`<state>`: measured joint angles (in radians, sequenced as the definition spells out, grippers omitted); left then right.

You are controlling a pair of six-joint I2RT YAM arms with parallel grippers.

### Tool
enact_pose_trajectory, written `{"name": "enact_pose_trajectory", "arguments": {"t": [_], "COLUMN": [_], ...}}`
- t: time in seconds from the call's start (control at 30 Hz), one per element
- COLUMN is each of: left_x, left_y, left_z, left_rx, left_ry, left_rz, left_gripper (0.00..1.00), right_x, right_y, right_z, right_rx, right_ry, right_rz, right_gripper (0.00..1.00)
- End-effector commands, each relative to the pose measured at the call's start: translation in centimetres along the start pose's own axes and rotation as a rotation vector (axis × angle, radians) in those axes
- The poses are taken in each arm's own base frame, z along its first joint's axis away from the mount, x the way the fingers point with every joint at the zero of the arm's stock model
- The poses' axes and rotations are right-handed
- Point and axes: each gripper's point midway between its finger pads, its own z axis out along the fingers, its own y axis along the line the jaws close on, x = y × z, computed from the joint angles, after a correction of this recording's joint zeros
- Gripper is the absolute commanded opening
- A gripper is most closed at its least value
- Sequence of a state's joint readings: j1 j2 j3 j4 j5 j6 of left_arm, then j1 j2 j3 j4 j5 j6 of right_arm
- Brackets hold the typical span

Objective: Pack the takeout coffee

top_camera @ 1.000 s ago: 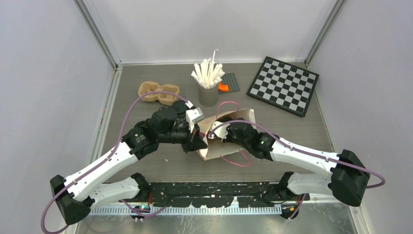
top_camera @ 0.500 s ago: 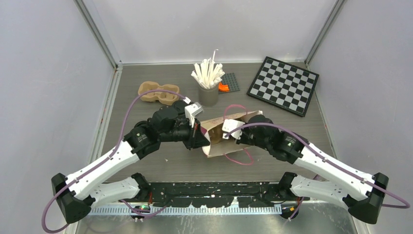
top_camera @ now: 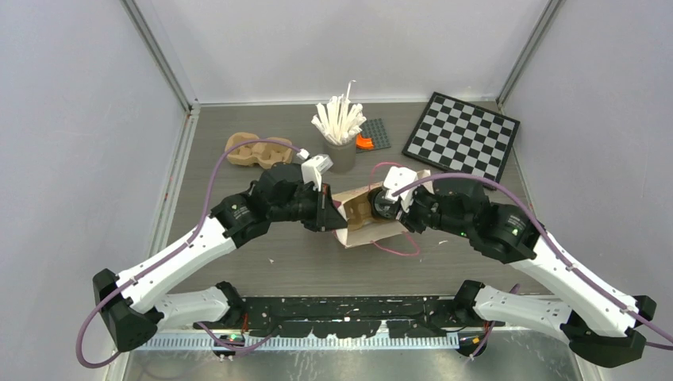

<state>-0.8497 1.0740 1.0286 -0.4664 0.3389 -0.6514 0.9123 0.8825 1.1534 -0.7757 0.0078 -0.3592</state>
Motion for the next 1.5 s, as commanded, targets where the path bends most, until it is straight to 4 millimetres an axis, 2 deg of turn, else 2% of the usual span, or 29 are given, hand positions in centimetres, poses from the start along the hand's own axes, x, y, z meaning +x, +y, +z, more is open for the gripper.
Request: {"name": "enact_pose_trajectory", "arguments": {"t": [0.0,0.13,0.2,0.4,0.6,0.8,0.87,1.03,1.1,1.27,1.33,1.47], "left_x": [-2.1,-2.2,-2.2,-2.4,-2.7,-2.4,-2.8,-4.0,-4.4,-3.9,-3.9,-4.1], "left_y": [-1.0,-1.0,-1.1,0.3,1.0,1.8,1.7,0.5,-0.1,0.2,0.3,0.4], "left_z": [-0.4,0.2,0.5,0.2,-0.1,-0.3,-0.4,-0.5,-0.6,-1.2,-1.4,-1.6], "left_rx": [-0.044,-0.077,-0.091,-0.243,-0.293,-0.349,-0.344,-0.304,-0.286,-0.313,-0.321,-0.33], "left_ry": [-0.035,-0.007,0.016,0.041,-0.012,0.0,-0.014,-0.054,-0.058,-0.047,-0.054,-0.064], "left_rz": [-0.106,-0.207,-0.254,-0.347,-0.452,-0.444,-0.439,-0.473,-0.495,-0.519,-0.52,-0.516], "left_gripper": [0.0,0.0,0.0,0.01,0.02,0.07,0.07,0.0,0.0,0.0,0.0,0.0], "right_x": [-3.4,-5.4,-5.8,-5.7,-5.3,-5.1,-5.0,-4.9,-4.5,-5.2,-4.7,-3.6], "right_y": [-0.5,-2.7,-3.0,-3.0,-3.6,-3.8,-3.9,-3.9,-4.8,-8.4,-9.3,-9.9], "right_z": [-2.7,-3.8,-4.0,-4.3,-5.2,-5.8,-6.0,-6.3,-6.6,-8.0,-7.7,-5.5], "right_rx": [0.012,0.115,0.127,0.146,0.194,0.213,0.222,0.229,0.285,0.492,0.548,0.568], "right_ry": [-0.099,-0.151,-0.161,-0.167,-0.187,-0.193,-0.199,-0.207,-0.188,-0.137,-0.035,0.134], "right_rz": [0.107,0.135,0.141,0.231,0.275,0.299,0.32,0.349,0.366,0.479,0.481,0.462], "right_gripper": [0.36,0.39,0.41,0.41,0.42,0.44,0.44,0.45,0.45,0.55,0.6,0.71]}}
